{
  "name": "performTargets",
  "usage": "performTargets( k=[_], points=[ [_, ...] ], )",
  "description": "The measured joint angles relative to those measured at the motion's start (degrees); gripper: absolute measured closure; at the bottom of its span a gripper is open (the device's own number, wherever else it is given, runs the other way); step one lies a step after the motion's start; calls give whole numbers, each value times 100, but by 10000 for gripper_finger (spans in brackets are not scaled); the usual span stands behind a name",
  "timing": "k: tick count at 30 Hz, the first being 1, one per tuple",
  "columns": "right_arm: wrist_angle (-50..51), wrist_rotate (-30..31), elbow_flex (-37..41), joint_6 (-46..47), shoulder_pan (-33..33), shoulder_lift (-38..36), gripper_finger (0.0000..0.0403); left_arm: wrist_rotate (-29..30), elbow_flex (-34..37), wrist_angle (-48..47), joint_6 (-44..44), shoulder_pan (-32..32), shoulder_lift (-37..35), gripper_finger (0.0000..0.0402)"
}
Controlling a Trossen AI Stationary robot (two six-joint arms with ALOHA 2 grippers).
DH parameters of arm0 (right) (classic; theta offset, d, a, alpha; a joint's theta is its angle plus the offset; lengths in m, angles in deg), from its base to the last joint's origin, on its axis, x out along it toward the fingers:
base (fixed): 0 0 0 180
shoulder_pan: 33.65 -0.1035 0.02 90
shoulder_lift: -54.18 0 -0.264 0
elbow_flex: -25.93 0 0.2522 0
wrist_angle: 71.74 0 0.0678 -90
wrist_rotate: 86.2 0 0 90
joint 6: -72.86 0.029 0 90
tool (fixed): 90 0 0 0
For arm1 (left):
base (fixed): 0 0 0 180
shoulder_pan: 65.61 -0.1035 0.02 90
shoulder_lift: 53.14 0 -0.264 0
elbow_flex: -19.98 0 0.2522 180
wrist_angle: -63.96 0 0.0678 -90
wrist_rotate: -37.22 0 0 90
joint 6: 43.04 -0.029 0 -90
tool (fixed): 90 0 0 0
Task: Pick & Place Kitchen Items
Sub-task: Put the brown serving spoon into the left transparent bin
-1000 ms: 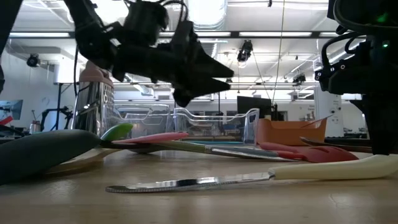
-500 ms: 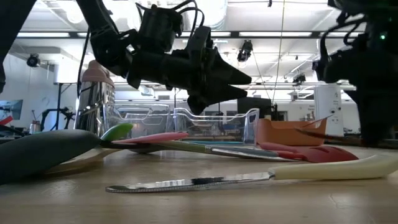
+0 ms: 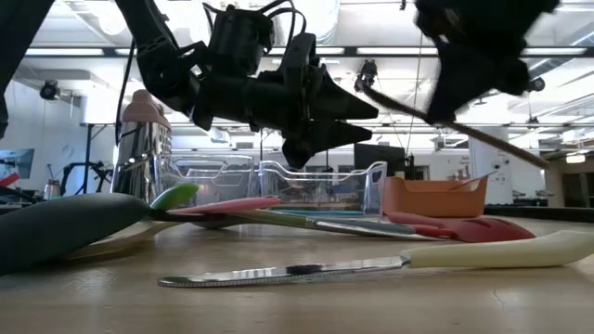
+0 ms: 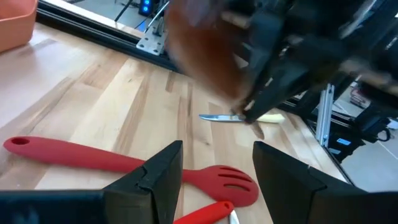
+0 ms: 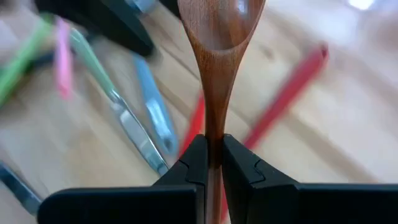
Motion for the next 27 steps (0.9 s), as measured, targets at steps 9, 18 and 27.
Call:
performTargets(
  k=[9, 18, 27],
  points=[
    [-41, 348, -560, -851, 28, 157, 390, -752, -26, 641, 274, 2, -4, 204],
    [-260, 344, -603, -940, 85, 304, 390, -890, -106, 811, 245, 2, -4, 204],
    [-563, 340, -609, -1188, 154, 311, 390, -888, -186, 811, 221, -14, -7, 204]
  ],
)
